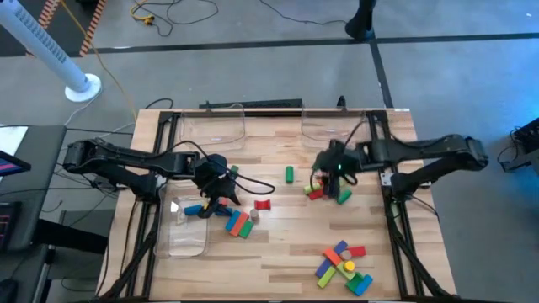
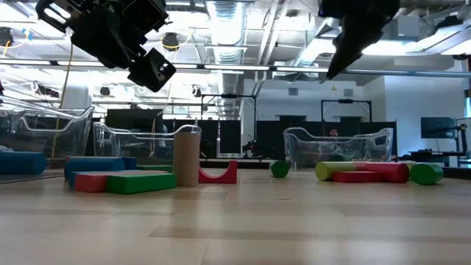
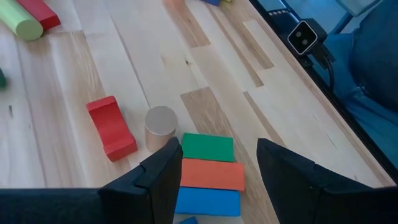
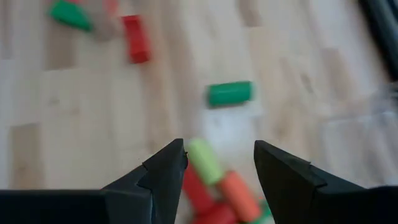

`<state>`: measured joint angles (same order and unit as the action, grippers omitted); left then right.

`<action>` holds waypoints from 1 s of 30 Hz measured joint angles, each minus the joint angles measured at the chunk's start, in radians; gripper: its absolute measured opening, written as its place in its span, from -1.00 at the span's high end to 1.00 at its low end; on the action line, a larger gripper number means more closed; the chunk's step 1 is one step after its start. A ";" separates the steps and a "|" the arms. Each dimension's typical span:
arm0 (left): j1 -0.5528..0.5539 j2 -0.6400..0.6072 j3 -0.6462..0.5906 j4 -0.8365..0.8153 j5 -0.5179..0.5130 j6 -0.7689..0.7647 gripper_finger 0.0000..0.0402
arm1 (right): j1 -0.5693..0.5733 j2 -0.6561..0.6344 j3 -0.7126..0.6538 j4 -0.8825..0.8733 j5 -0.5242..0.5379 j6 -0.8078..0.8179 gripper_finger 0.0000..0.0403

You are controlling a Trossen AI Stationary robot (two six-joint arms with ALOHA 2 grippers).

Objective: Sort blocks by size
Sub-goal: Put the blue rectangular block into the top left transparent bin

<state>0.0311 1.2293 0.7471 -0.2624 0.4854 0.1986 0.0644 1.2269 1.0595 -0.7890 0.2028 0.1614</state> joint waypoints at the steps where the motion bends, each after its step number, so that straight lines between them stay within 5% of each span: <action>1: 0.000 0.000 0.000 0.004 0.000 0.000 0.00 | 0.032 0.009 0.000 0.007 0.000 0.015 -0.11; 10: 0.000 0.000 0.001 0.044 -0.001 -0.009 0.00 | 0.242 0.118 0.000 0.053 0.001 0.125 -0.11; 30: 0.000 0.000 0.001 0.056 -0.006 -0.035 0.00 | 0.513 0.368 0.000 0.163 -0.005 0.324 -0.11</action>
<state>0.0311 1.2297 0.7478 -0.2062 0.4796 0.1635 0.5778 1.5946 1.0592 -0.6258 0.1982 0.4853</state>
